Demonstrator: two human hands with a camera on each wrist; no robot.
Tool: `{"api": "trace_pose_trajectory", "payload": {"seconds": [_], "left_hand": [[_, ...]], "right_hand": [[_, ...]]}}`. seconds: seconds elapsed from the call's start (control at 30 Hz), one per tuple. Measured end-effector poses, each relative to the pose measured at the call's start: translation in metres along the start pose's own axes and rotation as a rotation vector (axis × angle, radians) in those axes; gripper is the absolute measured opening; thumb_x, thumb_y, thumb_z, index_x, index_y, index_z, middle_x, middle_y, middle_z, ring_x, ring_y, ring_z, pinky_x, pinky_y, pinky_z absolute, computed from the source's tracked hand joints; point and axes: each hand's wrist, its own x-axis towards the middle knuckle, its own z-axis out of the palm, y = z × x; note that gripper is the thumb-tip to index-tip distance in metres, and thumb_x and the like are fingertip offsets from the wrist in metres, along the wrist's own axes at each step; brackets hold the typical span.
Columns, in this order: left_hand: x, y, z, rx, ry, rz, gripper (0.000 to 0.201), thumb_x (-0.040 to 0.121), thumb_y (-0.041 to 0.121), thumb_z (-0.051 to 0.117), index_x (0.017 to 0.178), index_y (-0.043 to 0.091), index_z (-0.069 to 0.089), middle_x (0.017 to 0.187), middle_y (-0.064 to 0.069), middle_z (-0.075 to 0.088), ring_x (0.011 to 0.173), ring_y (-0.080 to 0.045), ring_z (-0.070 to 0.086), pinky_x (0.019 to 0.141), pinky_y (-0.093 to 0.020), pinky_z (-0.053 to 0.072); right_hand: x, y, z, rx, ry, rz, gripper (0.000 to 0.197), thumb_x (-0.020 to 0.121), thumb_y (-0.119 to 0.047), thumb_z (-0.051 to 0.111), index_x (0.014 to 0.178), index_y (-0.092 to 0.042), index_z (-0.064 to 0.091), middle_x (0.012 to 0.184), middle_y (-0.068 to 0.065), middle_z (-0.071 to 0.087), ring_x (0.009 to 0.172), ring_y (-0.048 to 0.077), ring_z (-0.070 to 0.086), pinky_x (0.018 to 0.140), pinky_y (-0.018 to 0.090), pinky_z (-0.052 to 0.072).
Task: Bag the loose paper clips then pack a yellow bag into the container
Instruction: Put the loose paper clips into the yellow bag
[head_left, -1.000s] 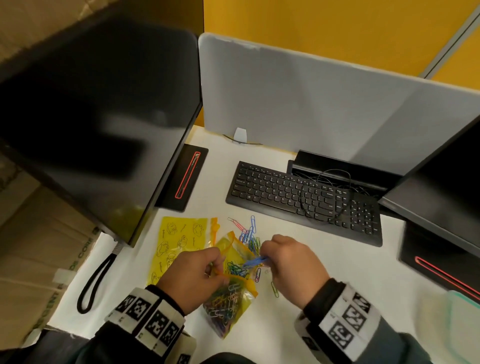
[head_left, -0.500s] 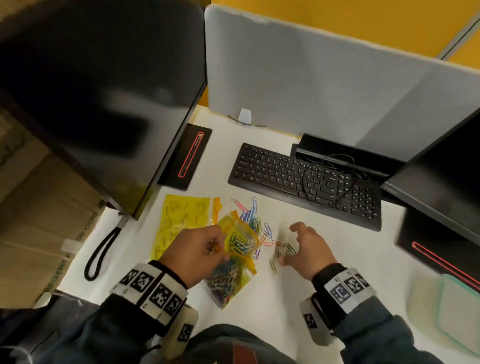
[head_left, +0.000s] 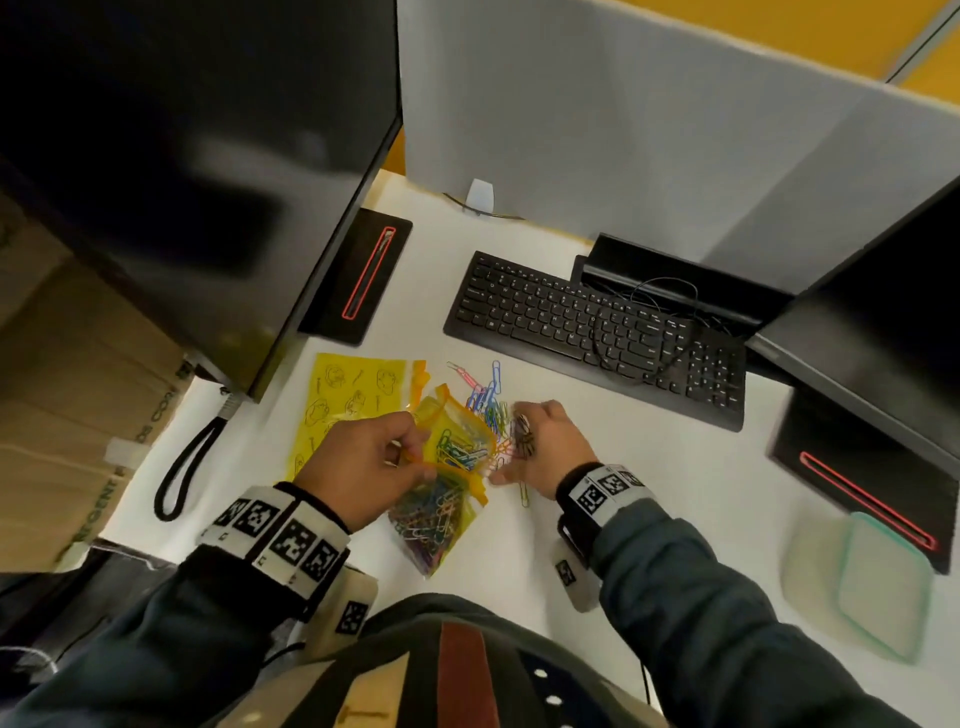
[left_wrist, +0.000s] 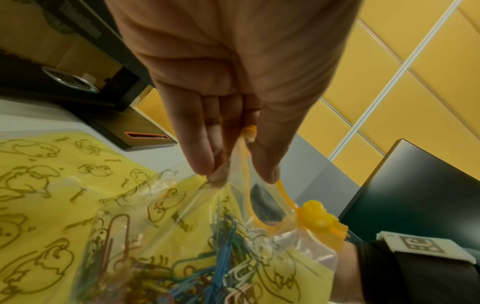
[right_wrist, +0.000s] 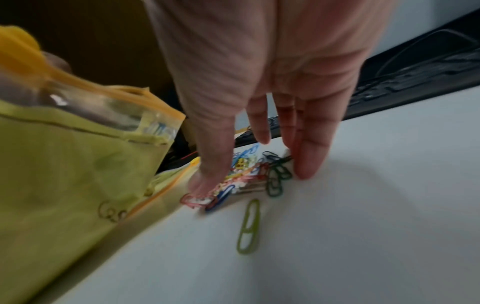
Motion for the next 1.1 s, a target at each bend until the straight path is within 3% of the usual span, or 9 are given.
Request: {"api": "trace_pose_trajectory", "payload": {"seconds": [0.07,0.17,0.3,0.47,0.6,0.8,0.93,1.03,1.1], "left_hand": [[0.000,-0.001,-0.001,0.001,0.007,-0.014,0.029,0.068,0.006,0.074,0.059,0.021,0.050,0.111,-0.008,0.068,0.099,-0.010,0.063,0.074,-0.021,0.048],[0.002,-0.004,-0.001,-0.011,-0.001,-0.031,0.029,0.068,0.006,0.074,0.060,0.021,0.051,0.113,-0.008,0.067,0.098,-0.010,0.063,0.070,-0.018,0.046],[0.003,-0.007,-0.004,-0.019,0.007,-0.040,0.028,0.068,0.008,0.074,0.060,0.021,0.051,0.112,-0.008,0.068,0.101,-0.010,0.062,0.080,-0.028,0.052],[0.003,-0.006,-0.005,0.002,0.001,-0.037,0.027,0.069,0.008,0.074,0.060,0.020,0.051,0.113,-0.008,0.067,0.100,-0.009,0.060,0.080,-0.027,0.050],[0.003,-0.004,-0.004,0.010,-0.007,-0.026,0.027,0.070,0.007,0.073,0.060,0.019,0.051,0.113,-0.007,0.067,0.099,-0.005,0.059,0.073,-0.015,0.045],[0.003,-0.005,-0.004,0.017,-0.003,-0.038,0.032,0.067,0.012,0.075,0.055,0.028,0.049,0.109,-0.005,0.069,0.103,-0.016,0.062,0.088,-0.040,0.051],[0.000,-0.004,-0.005,0.027,-0.015,-0.031,0.030,0.067,0.016,0.075,0.060,0.035,0.053,0.093,-0.008,0.070,0.100,-0.024,0.063,0.082,-0.044,0.053],[-0.003,-0.007,-0.009,0.005,0.013,-0.036,0.033,0.067,0.012,0.075,0.055,0.029,0.051,0.089,-0.007,0.070,0.104,-0.014,0.062,0.083,-0.039,0.053],[-0.007,-0.008,-0.011,-0.010,0.044,-0.037,0.034,0.068,0.007,0.074,0.054,0.026,0.049,0.093,-0.008,0.070,0.105,-0.009,0.061,0.082,-0.034,0.053]], "right_hand": [[0.006,-0.006,0.003,-0.134,-0.036,-0.023,0.078,0.061,-0.030,0.082,0.129,-0.018,0.045,0.120,0.007,0.045,0.111,0.026,0.047,0.096,0.037,0.044],[0.011,-0.012,0.008,-0.203,0.038,-0.065,0.038,0.080,-0.019,0.064,0.117,-0.013,0.056,0.111,0.011,0.052,0.103,0.031,0.055,0.088,0.034,0.047],[0.013,-0.011,0.013,-0.207,0.074,-0.082,0.021,0.087,-0.008,0.046,0.103,-0.008,0.060,0.101,0.016,0.060,0.094,0.034,0.059,0.078,0.032,0.046],[0.014,-0.006,0.007,-0.113,0.098,-0.020,0.015,0.083,-0.009,0.054,0.093,-0.009,0.066,0.098,0.015,0.069,0.094,0.032,0.060,0.077,0.030,0.045],[0.007,0.000,-0.008,0.083,0.171,0.032,0.015,0.076,-0.001,0.060,0.077,-0.011,0.072,0.082,0.009,0.072,0.084,0.027,0.064,0.073,0.023,0.045],[-0.029,-0.037,-0.049,0.346,0.342,-0.169,0.020,0.077,0.000,0.063,0.067,-0.016,0.070,0.057,-0.011,0.061,0.051,0.002,0.054,0.059,0.019,0.048],[-0.033,-0.070,-0.042,0.189,0.136,-0.301,0.027,0.082,0.001,0.054,0.091,-0.016,0.073,0.082,0.000,0.070,0.063,0.010,0.064,0.057,0.019,0.049],[0.004,-0.065,-0.038,0.133,0.183,-0.250,0.038,0.083,-0.001,0.053,0.115,-0.020,0.063,0.114,0.005,0.067,0.090,0.015,0.062,0.080,0.020,0.045],[0.030,-0.055,-0.031,-0.076,0.049,-0.226,0.062,0.079,-0.009,0.064,0.135,-0.024,0.042,0.144,0.007,0.042,0.124,0.024,0.048,0.102,0.028,0.038]]}}
